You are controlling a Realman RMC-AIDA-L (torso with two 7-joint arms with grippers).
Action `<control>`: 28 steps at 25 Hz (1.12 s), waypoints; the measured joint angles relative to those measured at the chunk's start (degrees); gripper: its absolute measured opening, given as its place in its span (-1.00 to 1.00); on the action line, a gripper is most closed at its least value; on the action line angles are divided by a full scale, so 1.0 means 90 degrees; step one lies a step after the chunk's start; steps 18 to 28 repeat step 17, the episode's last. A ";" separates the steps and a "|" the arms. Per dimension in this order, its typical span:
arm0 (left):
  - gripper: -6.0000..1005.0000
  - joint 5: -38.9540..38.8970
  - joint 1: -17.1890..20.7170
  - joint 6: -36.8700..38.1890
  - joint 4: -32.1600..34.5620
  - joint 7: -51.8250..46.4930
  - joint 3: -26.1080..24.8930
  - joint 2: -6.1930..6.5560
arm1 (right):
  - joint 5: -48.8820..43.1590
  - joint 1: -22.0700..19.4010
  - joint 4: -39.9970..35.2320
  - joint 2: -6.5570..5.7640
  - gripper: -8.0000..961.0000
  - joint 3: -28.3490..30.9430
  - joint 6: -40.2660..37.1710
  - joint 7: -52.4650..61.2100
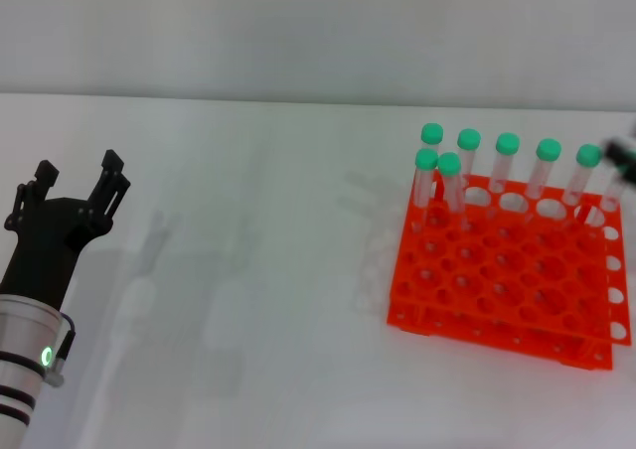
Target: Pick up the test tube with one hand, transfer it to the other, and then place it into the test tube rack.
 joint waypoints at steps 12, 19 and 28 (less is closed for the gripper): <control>0.75 0.0010 0.0025 0.0073 0.0051 -0.0151 0.0022 -0.0009 | 0.2632 -0.0061 0.2639 0.0031 0.46 0.1399 -0.0886 -0.4827; 0.75 0.0017 -0.0002 0.0048 0.0040 -0.0154 0.0033 -0.0007 | 0.2676 -0.0019 0.2699 0.0031 0.46 0.1468 -0.1242 -0.4805; 0.75 0.0017 -0.0002 0.0048 0.0040 -0.0154 0.0033 -0.0007 | 0.2676 -0.0019 0.2699 0.0031 0.46 0.1468 -0.1242 -0.4805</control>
